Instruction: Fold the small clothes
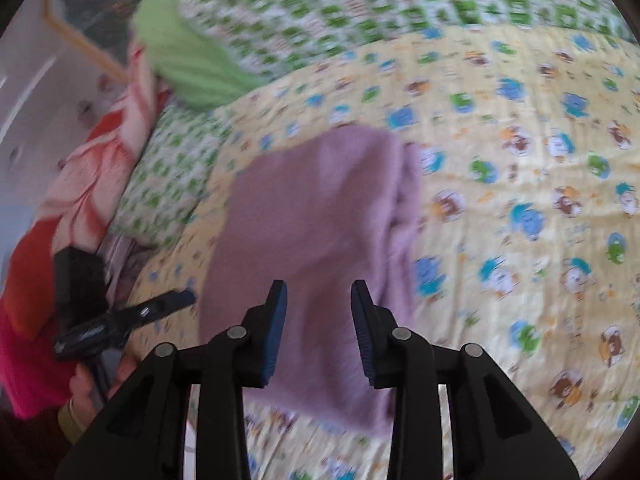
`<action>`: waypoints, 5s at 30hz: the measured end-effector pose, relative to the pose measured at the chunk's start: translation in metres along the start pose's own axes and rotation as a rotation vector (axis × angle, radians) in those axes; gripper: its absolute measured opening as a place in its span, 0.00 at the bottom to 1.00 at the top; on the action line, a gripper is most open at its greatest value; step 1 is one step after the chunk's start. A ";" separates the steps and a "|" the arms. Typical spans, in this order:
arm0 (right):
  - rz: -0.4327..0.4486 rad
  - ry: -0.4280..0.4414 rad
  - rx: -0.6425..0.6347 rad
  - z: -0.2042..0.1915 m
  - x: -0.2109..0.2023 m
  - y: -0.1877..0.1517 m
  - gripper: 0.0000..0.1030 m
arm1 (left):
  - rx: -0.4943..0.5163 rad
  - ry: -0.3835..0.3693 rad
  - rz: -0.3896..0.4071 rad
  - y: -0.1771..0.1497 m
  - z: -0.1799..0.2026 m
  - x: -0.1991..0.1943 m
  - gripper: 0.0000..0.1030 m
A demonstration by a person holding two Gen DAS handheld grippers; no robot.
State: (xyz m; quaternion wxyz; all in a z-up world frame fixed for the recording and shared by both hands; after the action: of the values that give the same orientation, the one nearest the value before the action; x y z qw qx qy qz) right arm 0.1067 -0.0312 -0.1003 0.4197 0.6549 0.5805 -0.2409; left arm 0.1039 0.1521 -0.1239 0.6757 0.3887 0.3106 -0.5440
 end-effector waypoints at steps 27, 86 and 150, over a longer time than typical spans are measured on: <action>-0.025 -0.189 -0.036 0.023 0.016 -0.051 0.44 | -0.101 0.302 -0.061 -0.064 -0.028 0.010 0.67; 0.234 -0.343 -0.206 -0.008 0.008 -0.111 1.00 | 0.055 0.582 0.369 -0.120 0.007 -0.009 0.99; 0.265 -0.349 -0.297 -0.023 0.006 -0.101 1.00 | 0.033 0.574 0.385 -0.122 0.016 -0.023 0.99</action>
State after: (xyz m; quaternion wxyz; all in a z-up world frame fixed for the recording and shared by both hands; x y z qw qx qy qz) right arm 0.0067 -0.0119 -0.1201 0.6327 0.6051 0.4374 -0.2053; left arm -0.0206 0.1373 -0.1192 0.6445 0.5885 0.4000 -0.2798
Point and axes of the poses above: each gripper's, at about its wrist camera, not at the fingertips, and x roughly the way its jaws point, z to its right, y to its top, the point moved 8 cm from there along x, roughly the way its jaws point, and after that the axes turned 15 degrees about -z, right-handed, at the moved point
